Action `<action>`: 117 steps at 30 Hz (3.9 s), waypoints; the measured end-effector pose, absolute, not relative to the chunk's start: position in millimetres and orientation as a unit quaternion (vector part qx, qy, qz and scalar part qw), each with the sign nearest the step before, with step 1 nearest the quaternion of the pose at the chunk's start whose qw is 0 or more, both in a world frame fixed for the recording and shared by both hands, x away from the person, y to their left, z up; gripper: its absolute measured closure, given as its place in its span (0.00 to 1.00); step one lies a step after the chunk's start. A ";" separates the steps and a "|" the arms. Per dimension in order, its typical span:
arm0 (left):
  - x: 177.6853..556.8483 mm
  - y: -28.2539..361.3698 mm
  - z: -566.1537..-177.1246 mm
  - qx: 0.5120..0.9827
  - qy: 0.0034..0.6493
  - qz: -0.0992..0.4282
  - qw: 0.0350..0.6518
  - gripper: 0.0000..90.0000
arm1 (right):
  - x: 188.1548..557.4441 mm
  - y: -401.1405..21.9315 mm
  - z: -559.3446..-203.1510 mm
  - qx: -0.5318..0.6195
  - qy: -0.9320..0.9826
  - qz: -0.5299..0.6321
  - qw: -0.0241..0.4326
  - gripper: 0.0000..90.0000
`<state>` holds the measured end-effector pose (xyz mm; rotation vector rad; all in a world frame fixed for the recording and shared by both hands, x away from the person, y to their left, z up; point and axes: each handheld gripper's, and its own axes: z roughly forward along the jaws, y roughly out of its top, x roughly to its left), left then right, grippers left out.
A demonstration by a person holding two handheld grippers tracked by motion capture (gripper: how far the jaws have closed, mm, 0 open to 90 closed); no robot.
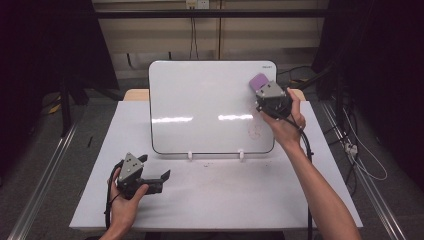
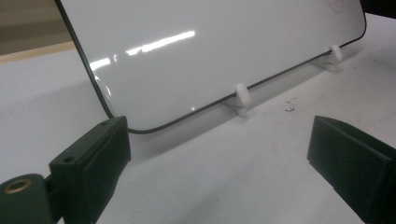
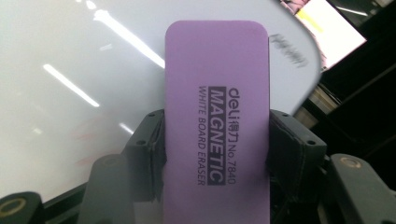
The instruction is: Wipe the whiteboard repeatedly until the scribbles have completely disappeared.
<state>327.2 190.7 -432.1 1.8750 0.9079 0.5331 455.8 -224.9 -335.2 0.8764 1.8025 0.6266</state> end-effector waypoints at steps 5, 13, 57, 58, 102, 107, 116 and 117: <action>327.9 191.5 -432.7 0.766 0.372 0.215 0.477 0.07 | 472.6 -237.2 -317.1 0.386 0.728 0.252 0.507 0.46; 328.5 191.6 -431.9 0.768 0.369 0.220 0.475 0.07 | 465.0 -230.9 -325.5 0.379 0.738 0.253 0.498 0.46; 332.2 193.9 -433.9 0.767 0.377 0.209 0.475 0.07 | 442.7 -224.7 -344.5 0.369 0.769 0.255 0.455 0.46; 332.2 194.0 -434.1 0.767 0.378 0.209 0.475 0.07 | 446.7 -226.1 -340.3 0.373 0.764 0.255 0.459 0.46; 330.4 197.6 -431.5 0.757 0.385 0.221 0.479 0.05 | 420.1 -209.4 -372.5 0.357 0.775 0.268 0.448 0.46; 330.7 195.6 -431.0 0.756 0.386 0.220 0.481 0.05 | 403.9 -199.7 -391.3 0.340 0.790 0.271 0.432 0.46; 330.2 195.4 -432.2 0.757 0.385 0.221 0.479 0.05 | 390.5 -193.0 -405.5 0.320 0.805 0.264 0.425 0.46; 330.3 195.4 -432.2 0.760 0.383 0.221 0.476 0.05 | 392.3 -195.6 -403.4 0.324 0.802 0.265 0.427 0.47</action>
